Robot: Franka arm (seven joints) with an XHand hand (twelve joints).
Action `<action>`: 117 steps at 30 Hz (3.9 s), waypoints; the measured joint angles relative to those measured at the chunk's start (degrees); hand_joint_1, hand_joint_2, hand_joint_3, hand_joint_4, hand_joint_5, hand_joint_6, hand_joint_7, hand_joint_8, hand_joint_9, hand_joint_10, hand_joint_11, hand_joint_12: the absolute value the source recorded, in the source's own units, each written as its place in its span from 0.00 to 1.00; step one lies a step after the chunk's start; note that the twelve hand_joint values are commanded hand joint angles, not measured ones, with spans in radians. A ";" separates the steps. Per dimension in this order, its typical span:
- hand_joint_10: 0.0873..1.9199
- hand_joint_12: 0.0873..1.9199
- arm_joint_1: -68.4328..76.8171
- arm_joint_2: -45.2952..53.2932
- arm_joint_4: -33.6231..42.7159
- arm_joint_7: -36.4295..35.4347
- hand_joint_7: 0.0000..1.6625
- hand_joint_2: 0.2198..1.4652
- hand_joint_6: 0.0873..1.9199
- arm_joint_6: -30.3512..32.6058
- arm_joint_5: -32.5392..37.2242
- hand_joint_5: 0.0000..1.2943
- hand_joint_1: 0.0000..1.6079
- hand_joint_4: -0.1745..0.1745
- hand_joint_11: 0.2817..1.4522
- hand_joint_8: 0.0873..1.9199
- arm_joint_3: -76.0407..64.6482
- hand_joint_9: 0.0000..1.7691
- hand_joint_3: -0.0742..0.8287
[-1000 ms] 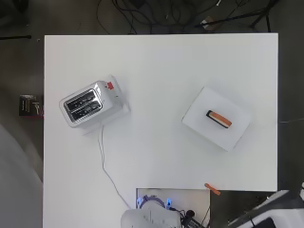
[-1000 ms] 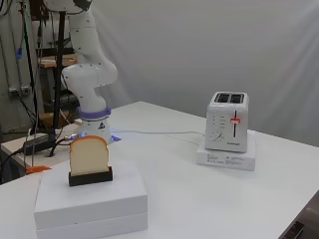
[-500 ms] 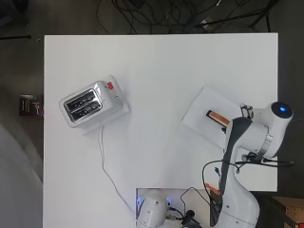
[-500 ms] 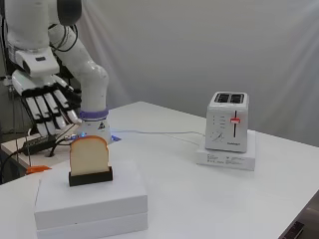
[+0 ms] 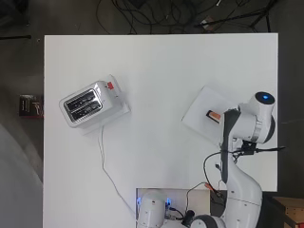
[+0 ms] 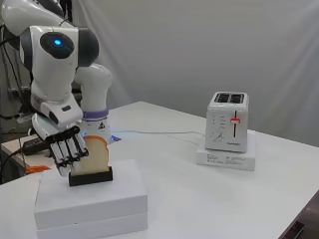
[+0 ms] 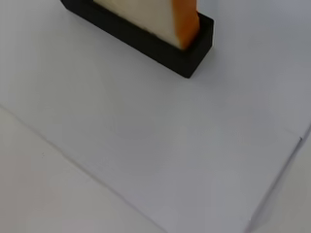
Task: Teleoperate dual arm-hand system to toast a bread
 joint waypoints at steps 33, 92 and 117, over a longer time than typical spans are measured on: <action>0.00 0.13 -18.13 9.89 -27.25 -10.49 0.71 0.73 0.61 27.72 24.21 0.60 0.78 0.01 0.38 0.35 54.85 0.78 0.08; 0.03 0.01 -56.12 44.68 -8.56 -36.56 0.66 0.78 0.62 27.43 58.90 0.58 0.69 0.36 0.49 0.41 95.09 0.80 0.08; 0.00 0.18 -63.21 44.31 -12.39 -38.07 0.66 0.74 0.58 34.64 59.36 0.59 0.77 0.00 0.37 0.48 102.62 0.81 0.08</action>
